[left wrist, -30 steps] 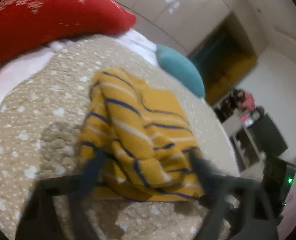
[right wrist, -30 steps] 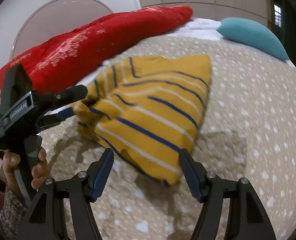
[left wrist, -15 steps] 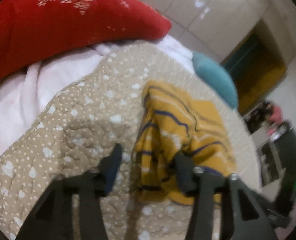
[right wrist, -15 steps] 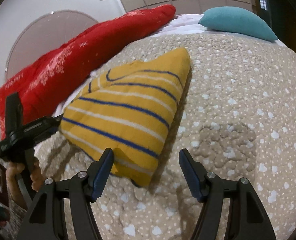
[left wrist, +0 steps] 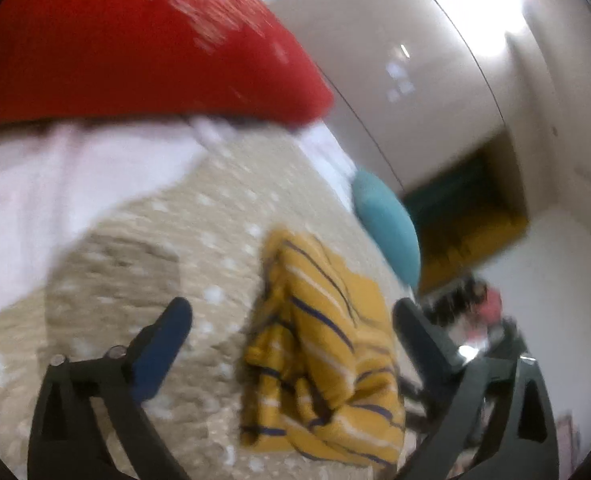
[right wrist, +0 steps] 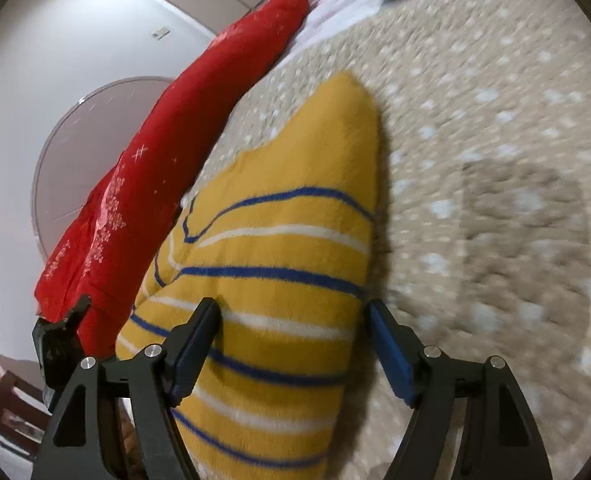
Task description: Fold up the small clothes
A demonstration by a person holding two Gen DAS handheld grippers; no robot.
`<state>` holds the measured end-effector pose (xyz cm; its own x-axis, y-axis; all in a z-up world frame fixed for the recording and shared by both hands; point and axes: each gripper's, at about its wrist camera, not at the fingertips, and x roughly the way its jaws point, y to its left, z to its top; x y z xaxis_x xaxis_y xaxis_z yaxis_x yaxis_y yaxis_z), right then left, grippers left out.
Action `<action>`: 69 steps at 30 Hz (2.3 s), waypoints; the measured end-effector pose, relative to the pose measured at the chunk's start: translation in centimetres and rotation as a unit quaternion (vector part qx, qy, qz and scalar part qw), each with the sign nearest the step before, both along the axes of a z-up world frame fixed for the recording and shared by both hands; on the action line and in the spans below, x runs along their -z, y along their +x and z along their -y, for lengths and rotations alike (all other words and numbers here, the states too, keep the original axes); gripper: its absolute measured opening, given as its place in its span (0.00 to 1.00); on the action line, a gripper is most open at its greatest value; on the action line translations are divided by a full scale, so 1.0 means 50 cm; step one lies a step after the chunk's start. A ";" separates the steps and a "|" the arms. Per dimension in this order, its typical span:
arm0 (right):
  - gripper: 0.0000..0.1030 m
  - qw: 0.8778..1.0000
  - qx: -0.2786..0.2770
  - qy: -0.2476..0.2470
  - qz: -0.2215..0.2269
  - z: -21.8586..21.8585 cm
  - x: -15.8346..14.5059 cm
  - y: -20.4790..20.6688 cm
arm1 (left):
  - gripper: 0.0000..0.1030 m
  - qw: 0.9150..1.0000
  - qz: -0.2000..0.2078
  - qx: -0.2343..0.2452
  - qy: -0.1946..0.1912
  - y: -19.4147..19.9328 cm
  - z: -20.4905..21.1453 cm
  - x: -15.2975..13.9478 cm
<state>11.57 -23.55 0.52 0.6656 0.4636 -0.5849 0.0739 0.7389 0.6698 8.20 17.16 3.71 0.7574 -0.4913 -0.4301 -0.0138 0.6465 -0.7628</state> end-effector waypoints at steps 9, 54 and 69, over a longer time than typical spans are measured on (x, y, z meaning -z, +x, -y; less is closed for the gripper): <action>0.50 0.999 -0.008 0.039 0.006 -0.017 0.008 0.061 | 0.56 0.987 -0.053 0.143 0.058 0.103 0.173 0.043; 0.73 0.951 0.103 -0.275 0.097 -0.072 -0.108 -0.473 | 1.00 0.885 0.191 -0.163 0.392 -0.416 0.291 -0.262; 0.82 0.931 0.143 -0.322 0.094 -0.068 -0.055 -0.622 | 1.00 0.907 0.128 0.011 0.400 -0.465 0.473 -0.189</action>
<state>-19.52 -20.15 3.24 0.8263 -0.1559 -0.5413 0.2565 0.9597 0.1152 -15.04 -6.50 13.18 0.8764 -0.1151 -0.4676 0.1169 0.9928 -0.0253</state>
